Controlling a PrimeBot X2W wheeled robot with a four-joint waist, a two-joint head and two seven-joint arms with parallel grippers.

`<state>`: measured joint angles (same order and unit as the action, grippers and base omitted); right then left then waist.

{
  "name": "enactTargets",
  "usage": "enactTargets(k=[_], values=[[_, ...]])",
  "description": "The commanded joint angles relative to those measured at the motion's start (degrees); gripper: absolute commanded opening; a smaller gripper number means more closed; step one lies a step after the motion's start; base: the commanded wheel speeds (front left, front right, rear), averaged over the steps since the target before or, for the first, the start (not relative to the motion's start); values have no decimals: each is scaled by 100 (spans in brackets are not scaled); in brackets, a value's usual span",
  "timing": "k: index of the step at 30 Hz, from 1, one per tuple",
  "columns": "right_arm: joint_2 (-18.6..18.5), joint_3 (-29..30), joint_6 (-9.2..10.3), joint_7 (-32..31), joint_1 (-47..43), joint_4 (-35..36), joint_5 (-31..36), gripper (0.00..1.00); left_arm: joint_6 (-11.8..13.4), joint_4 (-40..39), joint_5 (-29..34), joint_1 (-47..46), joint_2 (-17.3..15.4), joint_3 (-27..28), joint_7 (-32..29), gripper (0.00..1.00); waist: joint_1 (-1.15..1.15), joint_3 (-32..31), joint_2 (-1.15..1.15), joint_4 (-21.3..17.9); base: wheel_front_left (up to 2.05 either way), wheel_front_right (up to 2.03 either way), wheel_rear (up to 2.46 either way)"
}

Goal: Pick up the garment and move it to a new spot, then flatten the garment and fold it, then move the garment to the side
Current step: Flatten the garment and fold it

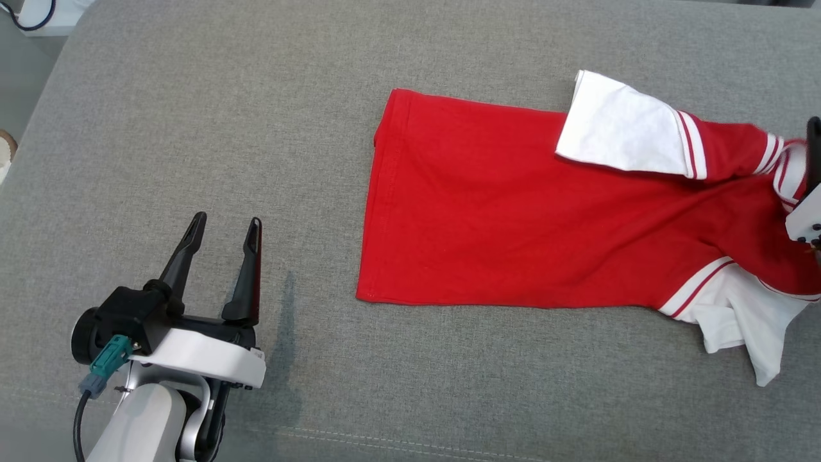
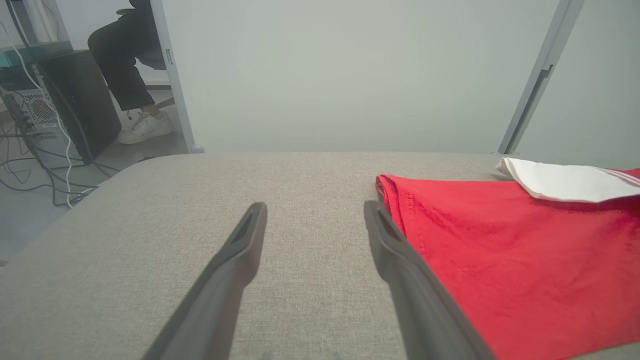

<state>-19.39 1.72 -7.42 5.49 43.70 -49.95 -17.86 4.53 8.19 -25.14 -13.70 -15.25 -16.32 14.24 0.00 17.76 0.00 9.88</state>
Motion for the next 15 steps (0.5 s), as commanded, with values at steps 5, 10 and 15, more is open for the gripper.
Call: enactTargets(k=[5, 10, 15], values=[[6, -191, -7, 561, -12, 105, -163, 100, 3, -41, 49, -95, -180, 294, 75, 100, 0, -204, 0, -197, 0, 0, 0], [-36, -304, -7, 830, -413, 767, -340, 100, 61, -87, 48, 41, -261, 348, 68, 100, 0, -387, 0, -369, 0, 0, 0], [-47, -105, -7, 935, -1490, 2317, -423, 100, 168, -303, 62, 213, -338, 395, 35, 100, 0, -547, 0, -568, 0, 0, 0]])
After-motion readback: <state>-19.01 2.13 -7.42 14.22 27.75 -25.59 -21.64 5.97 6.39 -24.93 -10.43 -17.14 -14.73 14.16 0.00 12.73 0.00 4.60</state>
